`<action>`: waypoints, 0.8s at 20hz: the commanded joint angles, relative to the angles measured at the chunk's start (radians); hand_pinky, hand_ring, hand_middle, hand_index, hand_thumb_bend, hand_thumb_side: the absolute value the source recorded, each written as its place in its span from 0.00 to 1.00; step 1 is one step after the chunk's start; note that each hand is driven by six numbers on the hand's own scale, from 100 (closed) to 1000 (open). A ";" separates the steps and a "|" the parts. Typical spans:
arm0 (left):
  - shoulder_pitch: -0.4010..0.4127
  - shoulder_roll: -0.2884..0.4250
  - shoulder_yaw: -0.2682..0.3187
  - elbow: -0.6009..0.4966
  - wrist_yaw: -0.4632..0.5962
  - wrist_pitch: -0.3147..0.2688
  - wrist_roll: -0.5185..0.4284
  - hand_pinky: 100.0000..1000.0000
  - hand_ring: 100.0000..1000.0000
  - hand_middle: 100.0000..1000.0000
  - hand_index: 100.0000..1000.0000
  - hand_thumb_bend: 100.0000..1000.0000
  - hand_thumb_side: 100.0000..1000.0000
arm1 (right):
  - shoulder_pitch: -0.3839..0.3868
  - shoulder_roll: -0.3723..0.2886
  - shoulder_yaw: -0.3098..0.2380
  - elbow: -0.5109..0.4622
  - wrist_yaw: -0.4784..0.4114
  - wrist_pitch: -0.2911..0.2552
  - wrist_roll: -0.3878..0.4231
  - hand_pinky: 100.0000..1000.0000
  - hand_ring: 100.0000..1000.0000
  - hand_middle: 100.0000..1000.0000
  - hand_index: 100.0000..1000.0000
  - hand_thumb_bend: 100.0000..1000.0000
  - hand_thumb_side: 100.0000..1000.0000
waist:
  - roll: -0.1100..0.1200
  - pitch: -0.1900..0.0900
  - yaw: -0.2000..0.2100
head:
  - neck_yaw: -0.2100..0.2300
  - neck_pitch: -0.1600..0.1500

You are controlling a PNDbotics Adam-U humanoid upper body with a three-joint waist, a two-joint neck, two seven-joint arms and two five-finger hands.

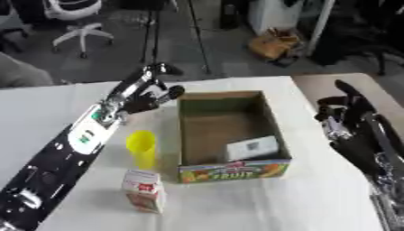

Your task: Pick up objects on the table and place them in the box.

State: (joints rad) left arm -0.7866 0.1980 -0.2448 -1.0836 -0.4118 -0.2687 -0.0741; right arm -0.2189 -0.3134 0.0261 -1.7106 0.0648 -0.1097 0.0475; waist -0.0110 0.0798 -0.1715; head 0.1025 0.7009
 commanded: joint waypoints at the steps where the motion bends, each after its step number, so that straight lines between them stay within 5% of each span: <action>1: -0.003 -0.003 0.046 -0.051 -0.053 -0.011 0.051 0.64 0.92 0.80 0.81 0.71 0.80 | -0.015 -0.013 -0.003 -0.011 -0.008 -0.003 0.001 0.69 0.59 0.67 1.00 0.13 0.41 | -0.003 -0.010 0.001 | -0.002 -0.004; 7: 0.098 0.005 0.120 -0.190 -0.040 0.002 0.112 0.64 0.94 0.79 0.81 0.71 0.79 | -0.017 -0.015 -0.005 -0.011 -0.009 -0.003 0.002 0.69 0.59 0.67 1.00 0.13 0.41 | -0.005 -0.006 0.017 | -0.008 -0.003; 16: 0.317 0.097 0.327 -0.429 0.105 0.099 0.154 0.64 0.95 0.77 0.81 0.71 0.74 | -0.023 -0.025 -0.008 -0.013 -0.006 -0.004 0.004 0.70 0.59 0.68 1.00 0.12 0.42 | 0.002 0.007 0.036 | -0.016 0.003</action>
State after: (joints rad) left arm -0.4599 0.2636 0.0525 -1.4625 -0.3284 -0.1824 0.0840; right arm -0.2278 -0.3138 0.0253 -1.7099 0.0638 -0.1099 0.0487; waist -0.0087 0.0970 -0.1349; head 0.0881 0.7008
